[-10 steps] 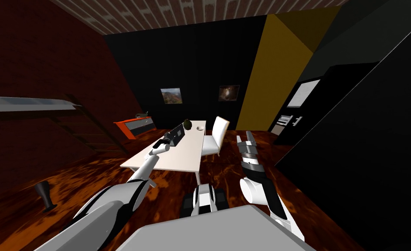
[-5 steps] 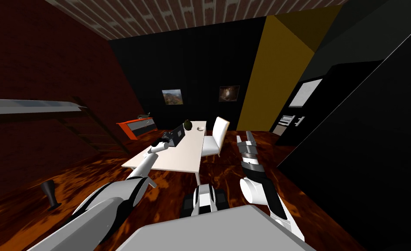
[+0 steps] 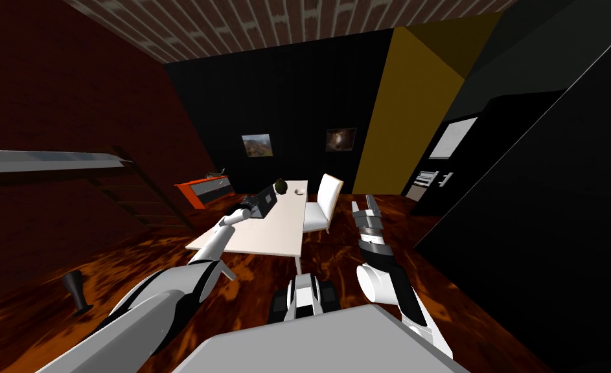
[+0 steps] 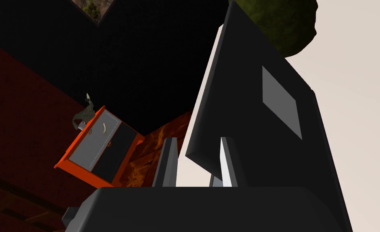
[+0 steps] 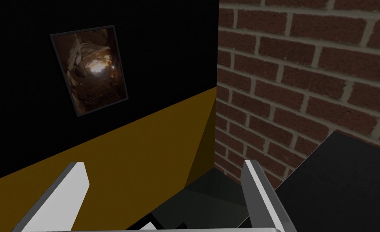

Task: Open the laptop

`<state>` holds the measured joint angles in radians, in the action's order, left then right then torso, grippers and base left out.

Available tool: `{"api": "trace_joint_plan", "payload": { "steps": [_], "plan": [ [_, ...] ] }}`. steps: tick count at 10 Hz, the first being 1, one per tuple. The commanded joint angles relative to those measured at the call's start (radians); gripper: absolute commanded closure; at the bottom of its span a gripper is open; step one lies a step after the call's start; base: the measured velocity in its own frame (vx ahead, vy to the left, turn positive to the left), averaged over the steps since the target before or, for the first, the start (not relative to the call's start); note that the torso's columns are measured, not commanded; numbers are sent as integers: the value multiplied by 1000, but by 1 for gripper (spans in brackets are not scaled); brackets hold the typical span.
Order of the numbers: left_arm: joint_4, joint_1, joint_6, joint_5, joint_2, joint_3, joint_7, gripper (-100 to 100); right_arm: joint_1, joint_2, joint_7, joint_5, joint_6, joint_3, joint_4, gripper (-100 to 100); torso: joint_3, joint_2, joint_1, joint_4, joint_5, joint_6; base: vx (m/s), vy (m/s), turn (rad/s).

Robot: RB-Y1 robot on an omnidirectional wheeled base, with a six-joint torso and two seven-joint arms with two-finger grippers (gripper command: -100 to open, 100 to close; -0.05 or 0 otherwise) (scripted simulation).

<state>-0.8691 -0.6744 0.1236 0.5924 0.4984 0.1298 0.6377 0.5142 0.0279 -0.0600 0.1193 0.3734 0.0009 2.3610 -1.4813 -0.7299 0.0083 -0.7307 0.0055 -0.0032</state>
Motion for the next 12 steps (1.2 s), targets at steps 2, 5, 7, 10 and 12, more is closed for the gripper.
{"api": "trace_joint_plan", "payload": {
  "steps": [2,5,7,10,12],
  "plan": [
    [6,-12,84,56,2,19,66,100,0,0,0,0,0,0,0,0,-1,1,0,0,0,1,18,91,11],
    [4,-19,116,85,-11,41,107,100,0,0,0,0,0,0,0,0,1,-2,-7,-2,-3,4,10,65,13],
    [11,-15,141,115,-23,52,139,100,0,0,0,0,0,0,0,0,1,-1,-3,-1,-1,6,14,134,-39],
    [21,-9,178,160,-40,70,187,100,0,0,0,0,0,0,0,0,0,0,-10,4,0,8,2,95,-26],
    [25,-7,190,174,-45,76,202,100,0,0,0,0,0,0,0,0,-2,3,-11,5,0,10,0,56,-3]
  ]
}}
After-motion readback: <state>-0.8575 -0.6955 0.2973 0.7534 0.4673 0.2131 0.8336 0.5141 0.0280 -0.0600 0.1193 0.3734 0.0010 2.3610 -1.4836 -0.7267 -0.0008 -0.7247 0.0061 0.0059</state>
